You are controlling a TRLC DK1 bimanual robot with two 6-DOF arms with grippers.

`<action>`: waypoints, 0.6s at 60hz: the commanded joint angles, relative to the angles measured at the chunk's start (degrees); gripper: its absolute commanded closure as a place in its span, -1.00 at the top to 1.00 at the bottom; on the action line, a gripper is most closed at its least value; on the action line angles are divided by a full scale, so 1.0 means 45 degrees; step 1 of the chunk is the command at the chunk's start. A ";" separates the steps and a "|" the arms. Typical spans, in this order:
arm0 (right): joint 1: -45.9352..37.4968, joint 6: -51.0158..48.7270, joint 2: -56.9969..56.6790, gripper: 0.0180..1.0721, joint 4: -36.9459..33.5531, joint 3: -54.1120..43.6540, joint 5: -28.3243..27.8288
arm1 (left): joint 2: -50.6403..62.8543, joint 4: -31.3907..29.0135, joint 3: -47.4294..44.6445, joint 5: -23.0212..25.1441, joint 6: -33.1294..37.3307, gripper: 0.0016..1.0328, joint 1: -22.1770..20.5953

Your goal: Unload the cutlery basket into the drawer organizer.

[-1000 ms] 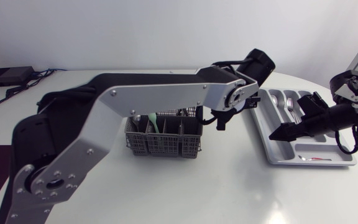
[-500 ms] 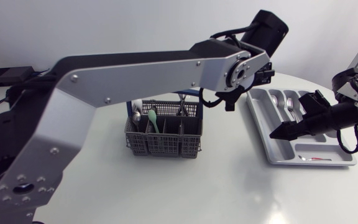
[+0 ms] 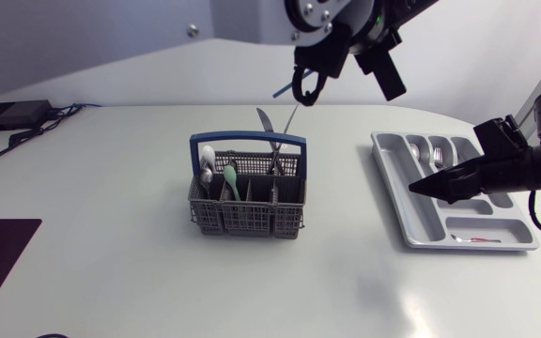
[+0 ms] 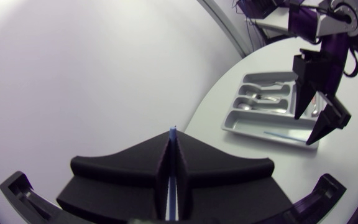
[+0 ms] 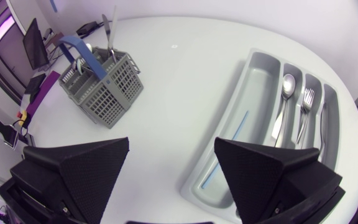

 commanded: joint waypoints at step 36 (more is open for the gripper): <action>0.2742 0.1791 -0.3211 0.88 0.0147 -0.0062 -0.2978 | -0.2768 0.0228 -0.3536 0.9725 -0.9347 -0.94 0.3469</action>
